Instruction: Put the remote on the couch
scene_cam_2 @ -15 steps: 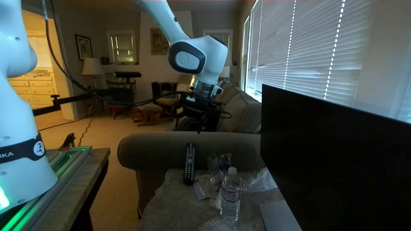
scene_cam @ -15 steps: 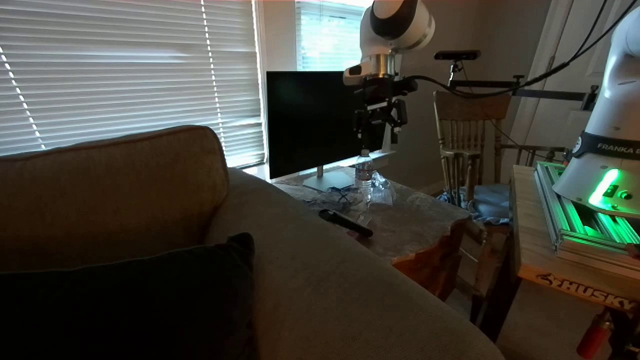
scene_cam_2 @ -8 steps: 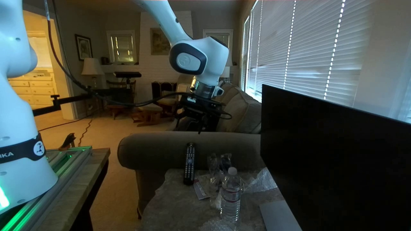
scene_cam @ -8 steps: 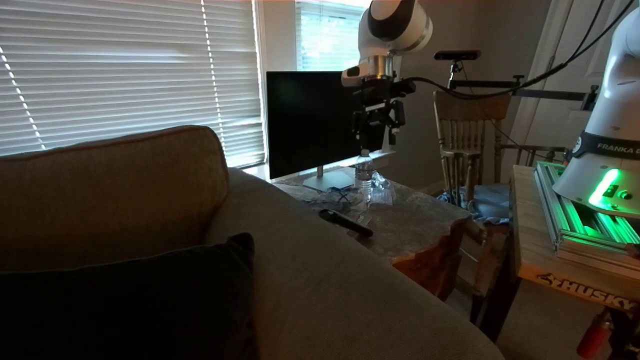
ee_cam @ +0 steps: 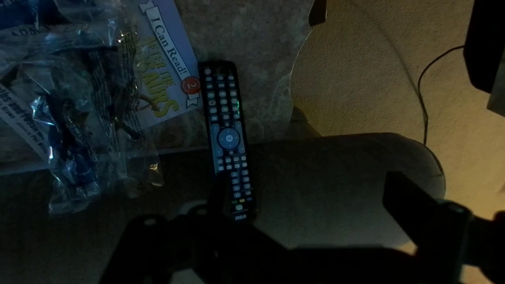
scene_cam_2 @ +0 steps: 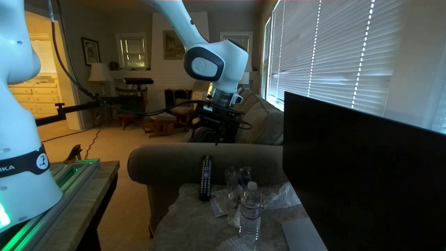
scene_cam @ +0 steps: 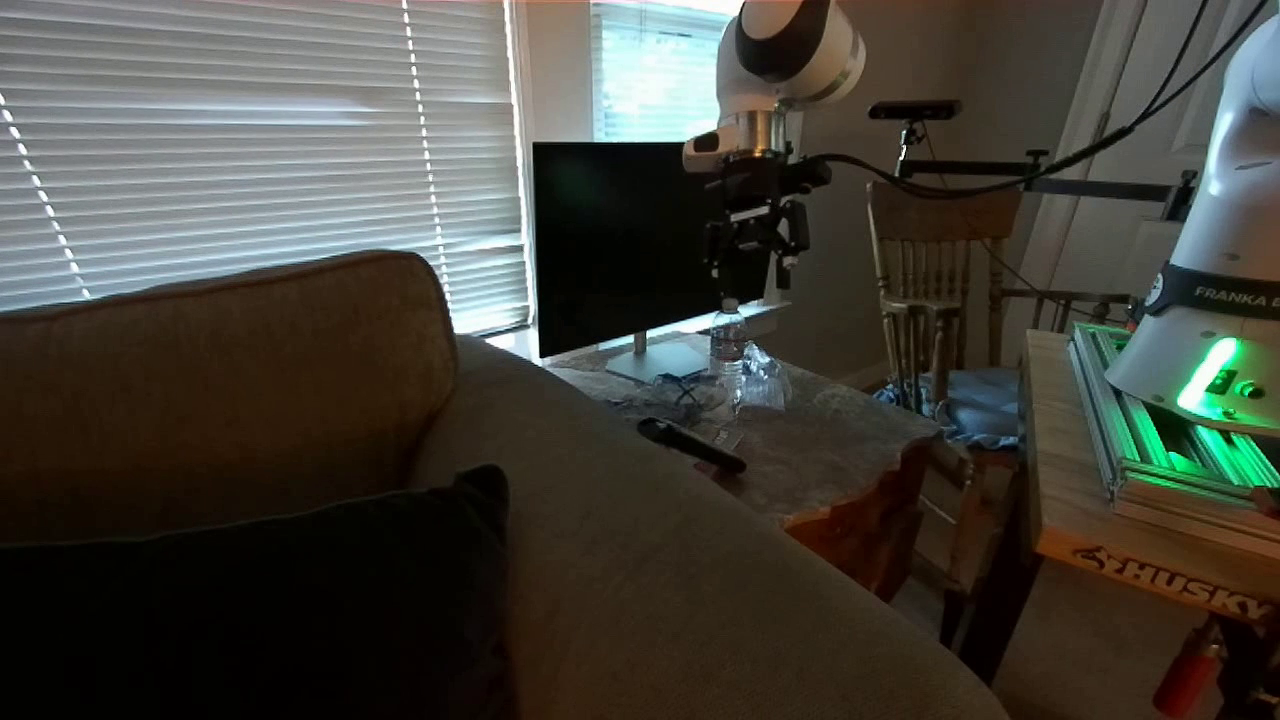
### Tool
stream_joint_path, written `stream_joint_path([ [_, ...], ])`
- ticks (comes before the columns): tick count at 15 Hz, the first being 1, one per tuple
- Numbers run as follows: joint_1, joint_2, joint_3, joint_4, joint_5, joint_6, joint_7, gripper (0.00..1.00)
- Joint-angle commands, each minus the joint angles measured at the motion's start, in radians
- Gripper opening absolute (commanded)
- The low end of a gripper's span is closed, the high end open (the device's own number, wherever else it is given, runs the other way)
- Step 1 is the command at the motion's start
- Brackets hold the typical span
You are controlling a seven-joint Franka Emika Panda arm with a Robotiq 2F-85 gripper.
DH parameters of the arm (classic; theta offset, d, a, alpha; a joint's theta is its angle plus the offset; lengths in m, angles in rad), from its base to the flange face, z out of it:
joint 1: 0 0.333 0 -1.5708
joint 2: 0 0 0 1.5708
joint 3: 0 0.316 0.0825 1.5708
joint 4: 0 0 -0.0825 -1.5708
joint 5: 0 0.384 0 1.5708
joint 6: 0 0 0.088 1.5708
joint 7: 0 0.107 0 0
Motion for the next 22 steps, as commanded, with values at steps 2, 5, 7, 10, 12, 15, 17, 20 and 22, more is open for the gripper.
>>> stream_joint_path([
  [2,0.013,0.047,0.038,0.022,-0.011,0.065,0.067,1.0],
  [5,0.024,0.087,0.056,0.017,-0.013,0.162,0.124,1.0],
  [7,0.019,0.119,0.07,0.013,-0.004,0.234,0.164,1.0],
  [10,0.004,0.171,0.097,0.015,-0.004,0.319,0.21,1.0],
  [12,-0.012,0.205,0.123,0.017,-0.004,0.352,0.221,1.0],
  [15,-0.04,0.243,0.151,0.024,-0.022,0.326,0.227,1.0],
  [17,-0.051,0.226,0.159,0.002,-0.034,0.343,0.221,1.0],
  [20,-0.058,0.236,0.163,0.005,-0.034,0.343,0.221,1.0],
  [22,-0.061,0.249,0.169,0.007,-0.036,0.372,0.203,1.0],
])
